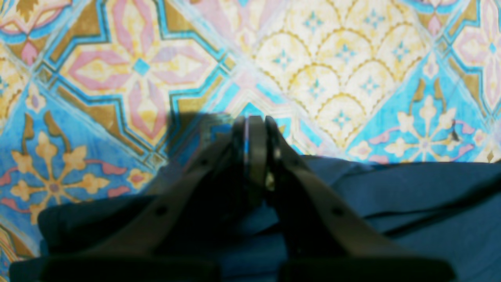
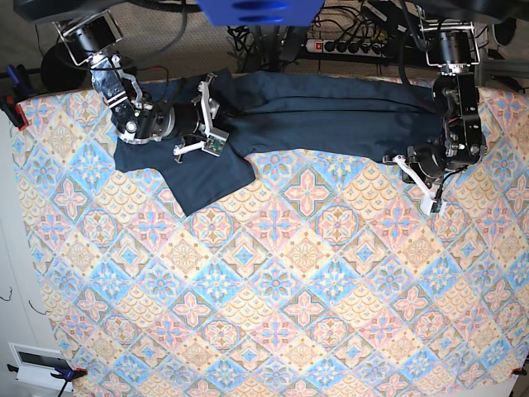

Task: Layout the t-shirt on the table in an organized manner, then fold the t-shirt properly
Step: 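Release the shirt and move the right gripper onto the sleeve end, then grasp the folded shirt end with the left gripper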

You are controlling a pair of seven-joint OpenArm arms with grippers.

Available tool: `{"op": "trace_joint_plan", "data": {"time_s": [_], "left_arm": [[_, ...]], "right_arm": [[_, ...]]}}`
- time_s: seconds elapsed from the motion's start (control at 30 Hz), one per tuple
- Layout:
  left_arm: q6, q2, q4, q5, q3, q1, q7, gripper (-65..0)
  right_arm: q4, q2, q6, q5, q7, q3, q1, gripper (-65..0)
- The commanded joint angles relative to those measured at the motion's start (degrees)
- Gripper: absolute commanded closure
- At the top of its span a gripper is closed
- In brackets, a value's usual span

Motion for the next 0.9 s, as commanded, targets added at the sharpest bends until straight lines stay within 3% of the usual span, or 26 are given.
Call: {"op": "trace_joint_plan", "data": {"time_s": [0.0,0.27,0.33,0.43,0.5,0.6,0.73,0.87], "left_arm": [[-0.1,-1.6,0.8,-0.3,-0.4,-0.8,-1.0,0.0],[-0.1,-2.9,0.8,-0.9,-5.5,-0.5,-0.9,-0.6],[-0.1,-2.9,0.8,-0.9,-5.7,-0.5,-0.7,-5.9],[-0.3,-2.9,0.9,-1.2,-5.6,-0.9,3.8,-20.9],[-0.4,-2.9,0.9,-3.4,-5.6,-0.9,4.9,-30.8],[-0.4,-4.4,0.9,-7.4,-5.6,-0.9,5.2,-40.4],[-0.4,-5.5,0.8,-9.3,-5.5,-0.8,5.2,-38.6],[-0.4,-5.7,-1.0,-8.8,-5.2,-0.7,6.7,-30.1]], "right_arm": [[-2.2,0.2,-0.5,-4.7,-6.1,-0.5,-0.7,-18.9],[-3.1,0.4,-0.5,-4.7,-6.1,-0.6,1.8,-18.9],[-3.1,0.4,-0.5,-4.7,-6.1,-0.6,1.8,-18.9],[-3.1,0.3,-0.5,-4.7,-6.1,-0.6,1.8,-18.8],[-3.1,0.3,-0.5,-4.7,-6.1,-0.6,1.8,-18.8],[-3.1,0.2,-0.5,-4.7,-6.1,-0.6,1.8,-18.8],[-3.1,0.2,-0.5,-4.7,-6.1,-0.6,1.8,-18.8],[-3.0,0.2,-0.5,-4.7,-6.1,-0.5,1.8,-18.8]]}}
